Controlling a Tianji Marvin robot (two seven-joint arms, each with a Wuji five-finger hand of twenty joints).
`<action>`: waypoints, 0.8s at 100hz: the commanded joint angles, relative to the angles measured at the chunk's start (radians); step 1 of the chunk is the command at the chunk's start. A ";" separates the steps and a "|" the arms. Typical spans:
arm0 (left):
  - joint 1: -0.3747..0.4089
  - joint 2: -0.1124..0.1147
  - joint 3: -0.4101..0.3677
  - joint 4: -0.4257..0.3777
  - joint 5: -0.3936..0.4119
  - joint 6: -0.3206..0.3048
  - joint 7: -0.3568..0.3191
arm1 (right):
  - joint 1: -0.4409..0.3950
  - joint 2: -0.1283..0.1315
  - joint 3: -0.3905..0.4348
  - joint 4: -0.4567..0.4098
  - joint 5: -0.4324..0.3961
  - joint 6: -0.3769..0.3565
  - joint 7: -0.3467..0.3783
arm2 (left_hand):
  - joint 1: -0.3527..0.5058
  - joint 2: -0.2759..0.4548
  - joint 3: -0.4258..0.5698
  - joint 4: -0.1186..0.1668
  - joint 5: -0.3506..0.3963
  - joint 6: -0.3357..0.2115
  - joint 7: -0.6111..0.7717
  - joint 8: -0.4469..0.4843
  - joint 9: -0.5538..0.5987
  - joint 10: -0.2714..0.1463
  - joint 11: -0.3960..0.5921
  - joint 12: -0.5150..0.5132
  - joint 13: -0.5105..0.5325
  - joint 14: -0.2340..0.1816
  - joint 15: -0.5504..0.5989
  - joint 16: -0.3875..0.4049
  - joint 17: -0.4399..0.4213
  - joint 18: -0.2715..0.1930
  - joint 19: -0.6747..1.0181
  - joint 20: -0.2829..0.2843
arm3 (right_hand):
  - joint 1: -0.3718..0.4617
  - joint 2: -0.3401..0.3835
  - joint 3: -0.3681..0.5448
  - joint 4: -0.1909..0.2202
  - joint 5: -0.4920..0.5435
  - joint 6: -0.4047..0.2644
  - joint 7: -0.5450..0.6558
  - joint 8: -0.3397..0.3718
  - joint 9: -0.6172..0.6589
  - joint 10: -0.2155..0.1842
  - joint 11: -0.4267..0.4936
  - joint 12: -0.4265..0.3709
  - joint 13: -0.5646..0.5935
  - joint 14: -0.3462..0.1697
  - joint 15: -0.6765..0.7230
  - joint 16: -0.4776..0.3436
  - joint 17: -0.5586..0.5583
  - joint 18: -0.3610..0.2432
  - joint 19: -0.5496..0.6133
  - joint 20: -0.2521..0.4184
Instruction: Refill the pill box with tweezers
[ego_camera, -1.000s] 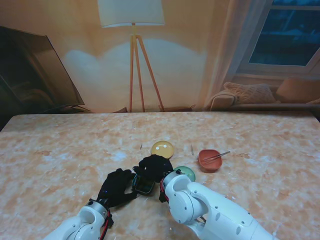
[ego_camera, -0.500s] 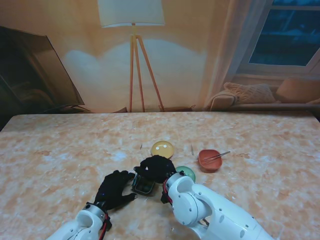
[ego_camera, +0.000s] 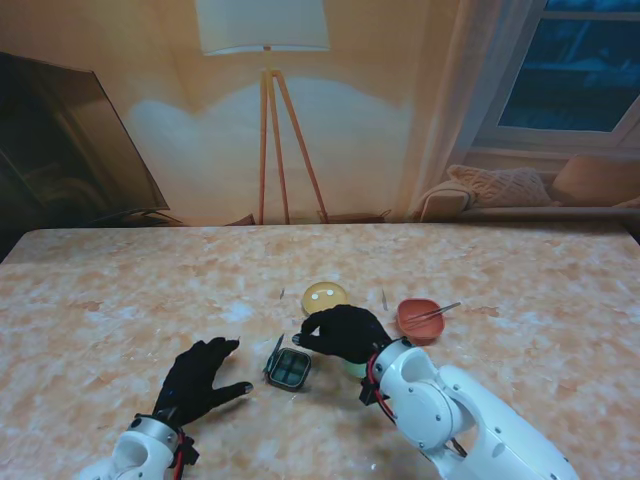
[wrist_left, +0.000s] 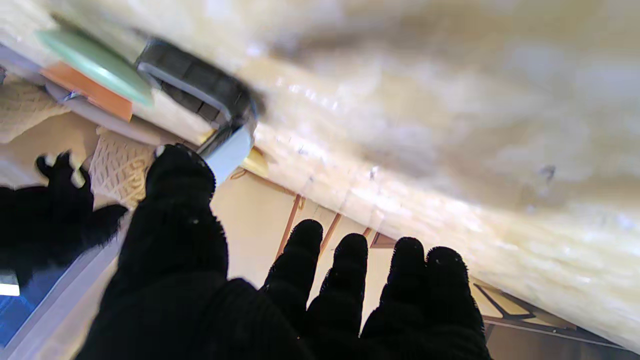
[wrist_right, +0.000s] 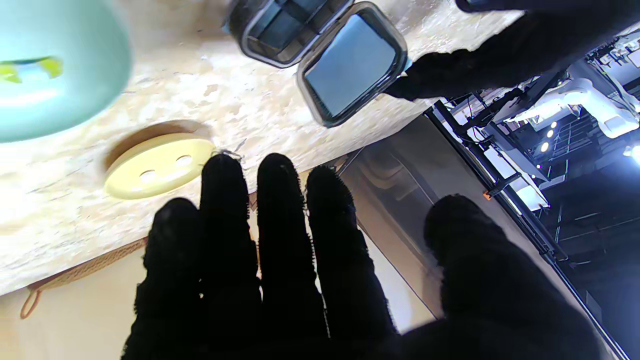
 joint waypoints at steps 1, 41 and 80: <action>0.003 -0.003 -0.014 -0.033 -0.011 -0.015 -0.010 | -0.028 0.023 0.028 -0.016 -0.014 -0.014 0.016 | -0.018 0.032 -0.023 0.030 0.024 0.003 -0.024 -0.017 0.010 -0.014 -0.020 -0.022 -0.049 0.013 -0.023 -0.026 0.000 -0.051 -0.034 -0.023 | -0.029 -0.030 -0.010 -0.035 -0.035 0.007 -0.034 0.025 -0.039 0.001 -0.123 -0.057 -0.023 0.000 -0.116 -0.052 -0.052 0.001 -0.108 -0.055; 0.011 -0.006 -0.086 -0.116 -0.065 -0.071 -0.050 | -0.159 0.059 0.324 -0.078 -0.143 -0.220 0.089 | -0.042 0.008 -0.023 0.031 0.042 -0.019 -0.015 -0.024 0.020 -0.033 -0.022 -0.057 -0.057 -0.005 -0.025 -0.062 0.018 -0.064 -0.088 -0.047 | -0.059 -0.123 -0.001 -0.075 -0.196 -0.041 -0.158 0.049 -0.238 -0.098 -0.547 -0.293 -0.165 -0.188 -0.762 -0.359 -0.190 -0.026 -0.691 -0.253; -0.015 -0.012 -0.065 -0.087 -0.083 -0.069 -0.022 | -0.158 0.076 0.460 0.004 -0.254 -0.313 0.106 | -0.052 0.008 -0.019 0.031 0.053 -0.033 -0.005 -0.021 0.035 -0.042 -0.021 -0.057 -0.057 -0.013 -0.028 -0.102 0.020 -0.058 -0.149 -0.074 | -0.022 -0.153 -0.006 -0.083 -0.200 -0.088 -0.154 0.057 -0.265 -0.145 -0.565 -0.349 -0.171 -0.232 -0.796 -0.410 -0.168 -0.053 -0.779 -0.285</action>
